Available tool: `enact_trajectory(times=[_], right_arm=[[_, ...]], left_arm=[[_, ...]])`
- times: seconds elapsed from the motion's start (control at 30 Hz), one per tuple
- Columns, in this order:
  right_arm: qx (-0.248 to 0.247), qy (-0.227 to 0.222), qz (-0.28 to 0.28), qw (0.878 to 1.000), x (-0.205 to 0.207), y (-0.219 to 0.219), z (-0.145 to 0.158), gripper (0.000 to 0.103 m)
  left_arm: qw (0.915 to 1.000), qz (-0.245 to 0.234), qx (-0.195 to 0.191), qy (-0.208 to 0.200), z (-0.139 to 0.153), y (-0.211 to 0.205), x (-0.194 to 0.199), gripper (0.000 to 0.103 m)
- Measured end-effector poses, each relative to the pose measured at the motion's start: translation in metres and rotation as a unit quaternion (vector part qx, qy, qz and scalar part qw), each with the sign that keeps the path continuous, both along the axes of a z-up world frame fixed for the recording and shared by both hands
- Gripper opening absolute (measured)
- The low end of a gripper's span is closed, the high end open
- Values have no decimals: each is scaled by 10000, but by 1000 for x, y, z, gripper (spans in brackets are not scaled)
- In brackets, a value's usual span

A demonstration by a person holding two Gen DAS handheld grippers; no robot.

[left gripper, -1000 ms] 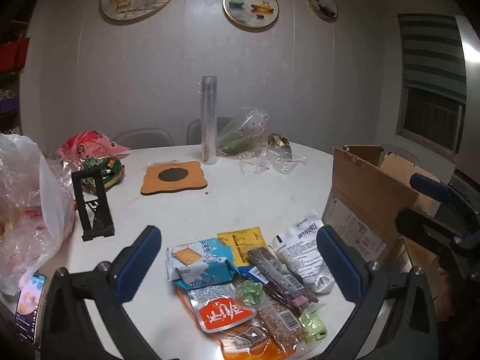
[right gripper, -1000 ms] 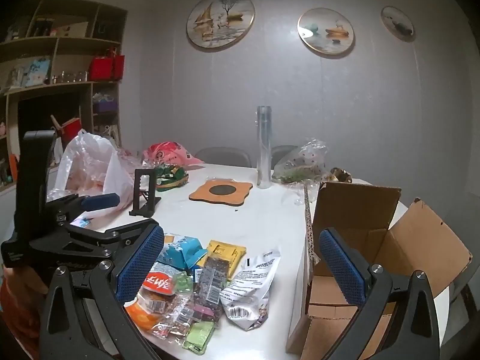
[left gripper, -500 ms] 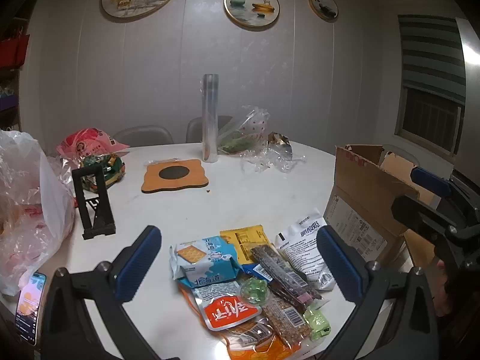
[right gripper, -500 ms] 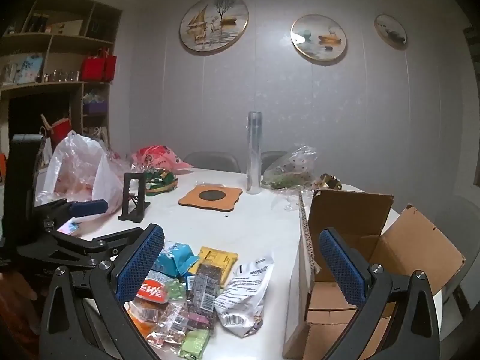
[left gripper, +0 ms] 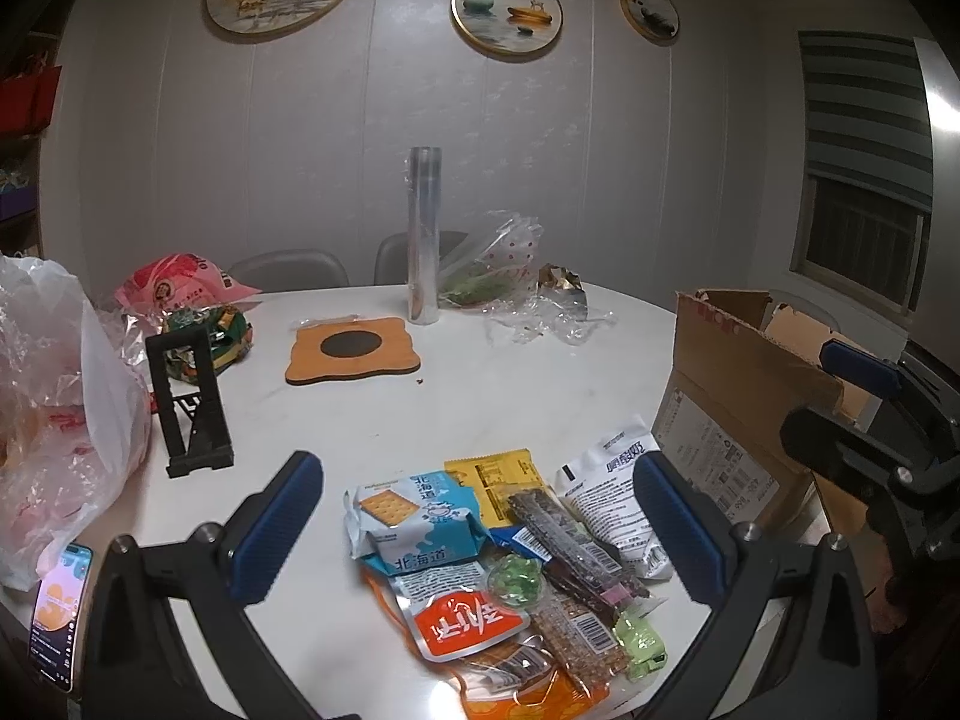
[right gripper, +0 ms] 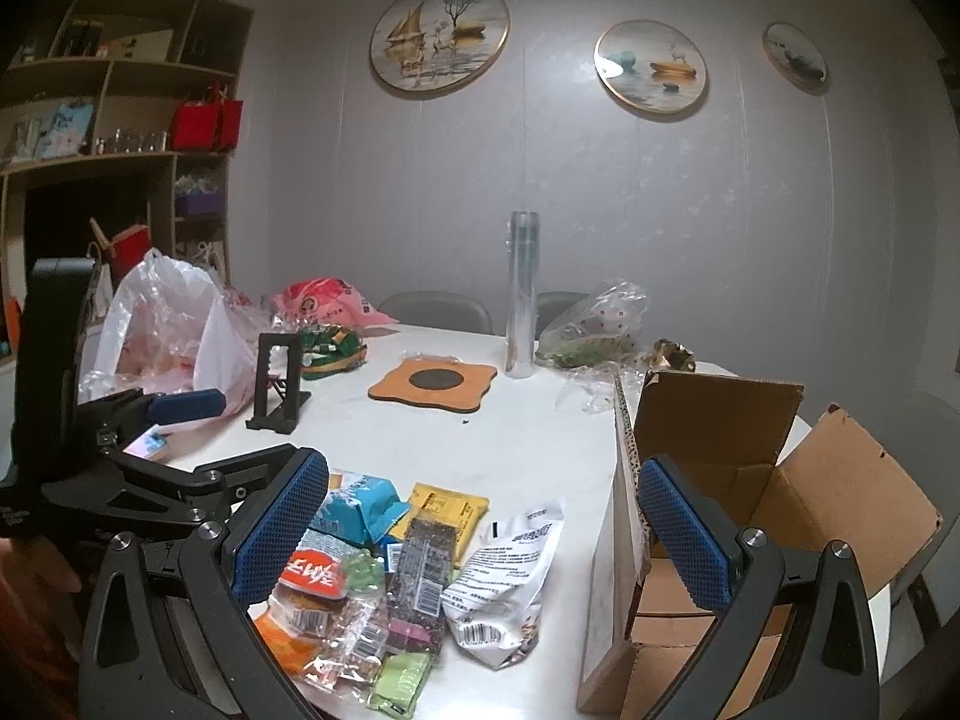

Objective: Organize snacks

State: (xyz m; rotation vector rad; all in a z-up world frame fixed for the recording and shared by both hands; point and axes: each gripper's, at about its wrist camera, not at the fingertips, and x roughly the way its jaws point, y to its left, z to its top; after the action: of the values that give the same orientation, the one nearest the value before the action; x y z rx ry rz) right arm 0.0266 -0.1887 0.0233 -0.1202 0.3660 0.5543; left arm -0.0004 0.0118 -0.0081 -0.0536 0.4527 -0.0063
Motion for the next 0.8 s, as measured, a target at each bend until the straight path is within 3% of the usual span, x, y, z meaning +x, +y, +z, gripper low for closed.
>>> enact_trajectory(times=[0.8], right_arm=[[275, 53, 311, 9991, -5, 0, 6, 103]], left_arm=[[10000, 46, -59, -20, 0, 10, -3, 102]])
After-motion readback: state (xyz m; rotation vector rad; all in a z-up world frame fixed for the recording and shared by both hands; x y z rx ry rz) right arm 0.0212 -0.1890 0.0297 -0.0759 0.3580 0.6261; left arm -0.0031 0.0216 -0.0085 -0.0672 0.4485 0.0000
